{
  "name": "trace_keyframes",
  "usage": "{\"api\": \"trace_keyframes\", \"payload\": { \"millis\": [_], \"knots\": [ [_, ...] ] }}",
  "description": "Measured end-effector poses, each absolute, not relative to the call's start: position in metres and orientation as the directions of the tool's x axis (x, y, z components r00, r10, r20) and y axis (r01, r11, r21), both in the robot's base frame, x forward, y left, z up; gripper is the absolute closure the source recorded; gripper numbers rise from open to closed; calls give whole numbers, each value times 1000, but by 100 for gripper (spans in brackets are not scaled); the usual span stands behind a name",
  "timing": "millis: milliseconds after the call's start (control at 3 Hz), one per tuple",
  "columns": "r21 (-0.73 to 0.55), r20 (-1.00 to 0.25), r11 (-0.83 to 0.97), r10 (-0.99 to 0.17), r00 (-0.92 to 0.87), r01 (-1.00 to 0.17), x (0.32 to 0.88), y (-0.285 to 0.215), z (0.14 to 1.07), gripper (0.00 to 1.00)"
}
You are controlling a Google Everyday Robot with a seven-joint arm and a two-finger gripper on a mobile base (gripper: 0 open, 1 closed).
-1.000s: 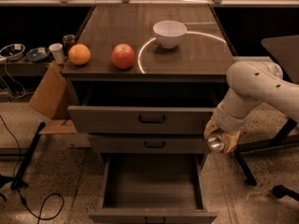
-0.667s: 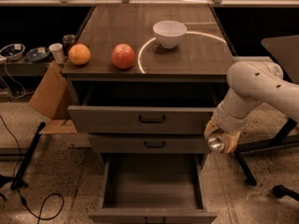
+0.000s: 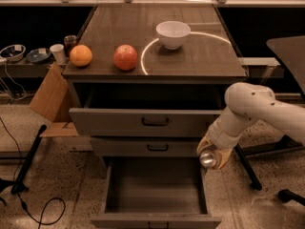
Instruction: Place coke can into bottom drawer
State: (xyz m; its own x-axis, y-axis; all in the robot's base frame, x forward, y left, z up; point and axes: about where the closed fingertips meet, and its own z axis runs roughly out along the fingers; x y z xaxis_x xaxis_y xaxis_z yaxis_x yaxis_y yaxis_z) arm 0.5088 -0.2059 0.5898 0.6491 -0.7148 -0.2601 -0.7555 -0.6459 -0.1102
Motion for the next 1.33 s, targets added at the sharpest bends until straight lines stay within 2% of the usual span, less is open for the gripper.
{"api": "trace_keyframes", "payload": {
  "millis": [667, 1333],
  "knots": [
    [-125, -489, -609, -649, 583, -783, 511, -131, 486, 100],
    [-80, -638, -461, -658, 401, -884, 493, -116, 424, 100]
  ]
}}
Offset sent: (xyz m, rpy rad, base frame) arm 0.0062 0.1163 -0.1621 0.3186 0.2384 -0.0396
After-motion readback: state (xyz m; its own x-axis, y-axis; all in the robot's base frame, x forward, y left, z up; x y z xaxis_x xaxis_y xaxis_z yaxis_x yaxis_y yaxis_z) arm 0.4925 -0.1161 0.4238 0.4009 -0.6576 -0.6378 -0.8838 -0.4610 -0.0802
